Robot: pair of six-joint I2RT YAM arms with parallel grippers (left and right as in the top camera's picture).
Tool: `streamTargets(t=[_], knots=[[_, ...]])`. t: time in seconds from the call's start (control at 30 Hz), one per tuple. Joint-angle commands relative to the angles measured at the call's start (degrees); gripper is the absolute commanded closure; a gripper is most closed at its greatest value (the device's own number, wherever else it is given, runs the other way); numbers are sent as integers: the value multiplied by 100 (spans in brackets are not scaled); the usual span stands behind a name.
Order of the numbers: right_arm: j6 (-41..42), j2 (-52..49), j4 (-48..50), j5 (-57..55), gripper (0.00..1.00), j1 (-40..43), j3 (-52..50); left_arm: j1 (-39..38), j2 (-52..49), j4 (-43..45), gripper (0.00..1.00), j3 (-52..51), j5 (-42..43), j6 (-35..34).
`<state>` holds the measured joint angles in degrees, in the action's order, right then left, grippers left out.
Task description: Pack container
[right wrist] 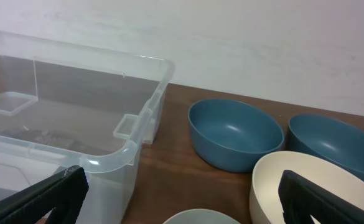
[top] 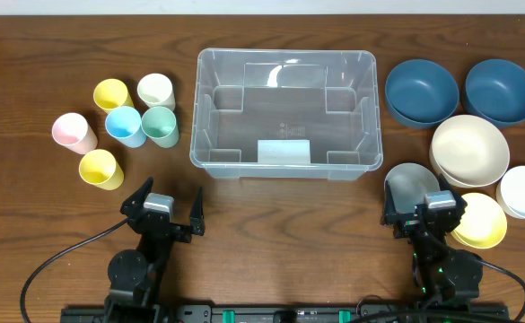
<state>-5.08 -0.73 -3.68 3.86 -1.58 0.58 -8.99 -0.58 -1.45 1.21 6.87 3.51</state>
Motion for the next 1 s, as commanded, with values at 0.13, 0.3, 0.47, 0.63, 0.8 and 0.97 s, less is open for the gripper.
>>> streamTargets(t=[0.13, 0.3, 0.47, 0.63, 0.8, 0.97], knots=[[-101, 42, 61, -105, 1, -20, -26, 35, 35, -195, 2, -98, 44, 94], [282, 42, 415, -103, 1, -20, 136, 35, 35, -195, 2, -98, 44, 96], [439, -20, 46, -105, 1, -17, 1080, 35, 35, -197, 2, -98, 44, 94], [437, -807, -1045, -170, 1, 129, 2839, 35, 35, -197, 2, -98, 44, 94], [442, -2623, -2490, -560, 1, 337, 5143, 35, 35, -197, 2, -98, 44, 94], [802, -5018, -4562, -793, 1, 831, 7720, 35, 35, -195, 2, -98, 44, 94]])
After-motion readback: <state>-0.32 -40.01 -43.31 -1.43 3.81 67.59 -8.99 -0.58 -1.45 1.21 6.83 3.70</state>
